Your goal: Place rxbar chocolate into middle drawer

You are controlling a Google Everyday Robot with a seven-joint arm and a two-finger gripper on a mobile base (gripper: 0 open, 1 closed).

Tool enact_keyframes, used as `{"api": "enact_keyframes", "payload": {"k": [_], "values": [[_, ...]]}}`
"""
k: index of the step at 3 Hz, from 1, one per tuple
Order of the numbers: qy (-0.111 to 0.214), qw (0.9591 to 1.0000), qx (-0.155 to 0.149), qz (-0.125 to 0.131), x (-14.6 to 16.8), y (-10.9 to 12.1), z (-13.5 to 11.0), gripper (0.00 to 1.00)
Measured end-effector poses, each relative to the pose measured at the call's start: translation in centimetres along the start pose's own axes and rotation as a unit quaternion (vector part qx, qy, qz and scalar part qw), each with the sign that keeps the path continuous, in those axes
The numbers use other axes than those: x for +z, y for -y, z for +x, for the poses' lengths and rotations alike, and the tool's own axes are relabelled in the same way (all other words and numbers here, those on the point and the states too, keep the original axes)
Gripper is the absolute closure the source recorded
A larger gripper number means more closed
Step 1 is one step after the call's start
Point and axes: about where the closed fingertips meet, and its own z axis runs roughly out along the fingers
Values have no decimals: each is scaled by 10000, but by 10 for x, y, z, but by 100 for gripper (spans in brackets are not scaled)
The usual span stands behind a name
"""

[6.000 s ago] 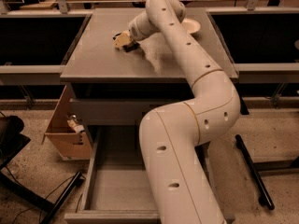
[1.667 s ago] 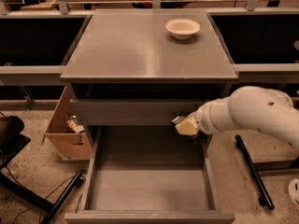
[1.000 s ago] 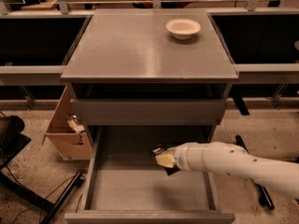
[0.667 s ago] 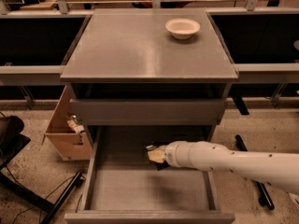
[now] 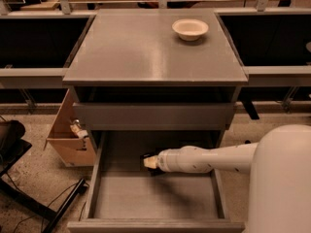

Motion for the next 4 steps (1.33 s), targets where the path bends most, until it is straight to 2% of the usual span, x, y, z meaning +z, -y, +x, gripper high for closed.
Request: {"api": "enact_keyframes", "payload": {"k": [1,2,3,4], "values": [[-83,9994,303,138,18,13,9,100],[-91,9994,306,144,18,13,10,81],[-91,9994,305,143,19,13,10,50],[-91,9994,305,143,19,13,10,27]]}}
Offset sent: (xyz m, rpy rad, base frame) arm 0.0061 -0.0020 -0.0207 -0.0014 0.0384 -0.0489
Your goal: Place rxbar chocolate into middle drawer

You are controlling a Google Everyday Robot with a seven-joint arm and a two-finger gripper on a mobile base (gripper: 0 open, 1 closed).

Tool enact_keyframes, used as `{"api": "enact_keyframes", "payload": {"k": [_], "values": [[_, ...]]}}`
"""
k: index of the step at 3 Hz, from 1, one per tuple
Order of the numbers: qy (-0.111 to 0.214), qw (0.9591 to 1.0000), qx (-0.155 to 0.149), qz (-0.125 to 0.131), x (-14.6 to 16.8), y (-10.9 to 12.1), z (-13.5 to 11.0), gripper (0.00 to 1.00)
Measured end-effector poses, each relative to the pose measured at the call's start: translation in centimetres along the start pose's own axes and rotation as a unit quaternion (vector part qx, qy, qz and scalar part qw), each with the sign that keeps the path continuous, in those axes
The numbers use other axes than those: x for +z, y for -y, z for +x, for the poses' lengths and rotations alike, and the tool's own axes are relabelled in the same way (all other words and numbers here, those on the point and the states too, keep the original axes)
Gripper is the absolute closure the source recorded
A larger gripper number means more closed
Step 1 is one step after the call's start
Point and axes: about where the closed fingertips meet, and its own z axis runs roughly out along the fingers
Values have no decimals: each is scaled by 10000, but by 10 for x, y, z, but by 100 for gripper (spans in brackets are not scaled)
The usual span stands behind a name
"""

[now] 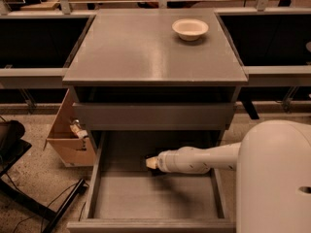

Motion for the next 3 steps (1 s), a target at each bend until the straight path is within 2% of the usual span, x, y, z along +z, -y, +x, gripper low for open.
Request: {"api": "enact_keyframes", "payload": {"k": [1,3], "values": [[0,10000,0,0,0,0,0,4],[0,10000,0,0,0,0,0,0]]}}
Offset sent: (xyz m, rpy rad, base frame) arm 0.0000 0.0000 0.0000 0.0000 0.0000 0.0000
